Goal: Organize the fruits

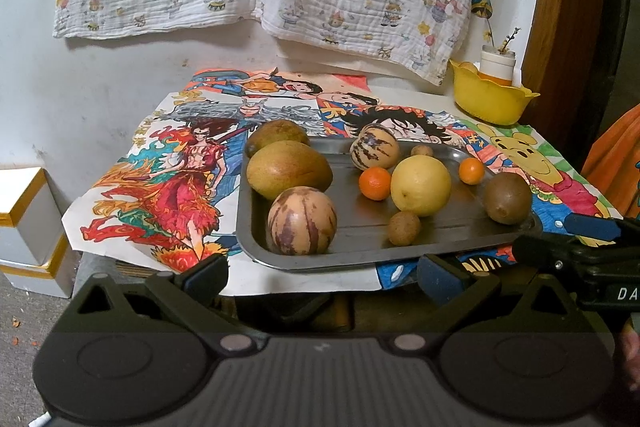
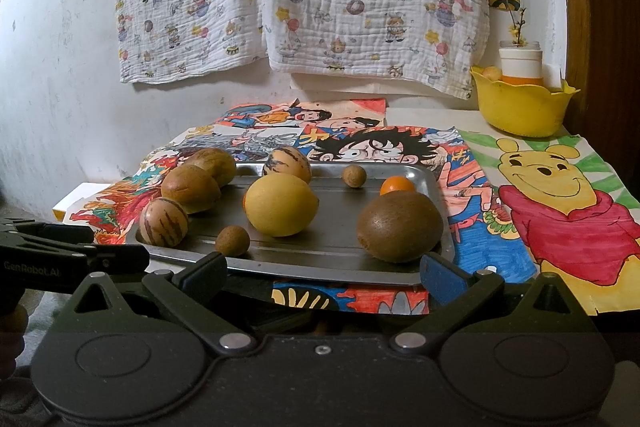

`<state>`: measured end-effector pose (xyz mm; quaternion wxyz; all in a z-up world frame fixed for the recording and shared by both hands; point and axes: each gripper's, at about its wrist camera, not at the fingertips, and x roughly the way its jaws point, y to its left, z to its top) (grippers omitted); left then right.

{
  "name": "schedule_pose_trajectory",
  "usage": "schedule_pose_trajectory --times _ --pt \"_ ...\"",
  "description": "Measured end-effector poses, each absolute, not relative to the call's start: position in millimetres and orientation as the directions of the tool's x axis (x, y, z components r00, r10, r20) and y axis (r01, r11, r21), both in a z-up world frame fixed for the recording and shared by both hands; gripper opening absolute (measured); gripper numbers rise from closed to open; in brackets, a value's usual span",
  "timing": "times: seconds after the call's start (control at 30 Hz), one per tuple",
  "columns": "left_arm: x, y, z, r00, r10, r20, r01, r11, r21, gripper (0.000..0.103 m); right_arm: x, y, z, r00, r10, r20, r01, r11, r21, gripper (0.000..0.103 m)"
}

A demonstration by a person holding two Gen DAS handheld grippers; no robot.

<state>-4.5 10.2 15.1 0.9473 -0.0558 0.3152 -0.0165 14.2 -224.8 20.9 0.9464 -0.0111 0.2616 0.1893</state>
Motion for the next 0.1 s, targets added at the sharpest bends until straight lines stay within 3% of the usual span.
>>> schedule_pose_trajectory --times 0.1 --pt "-4.7 9.9 15.0 0.799 -0.066 -0.597 -0.004 0.993 -0.115 0.103 14.3 -224.7 21.1 0.791 0.352 -0.5 -0.364 0.928 0.078 0.102"
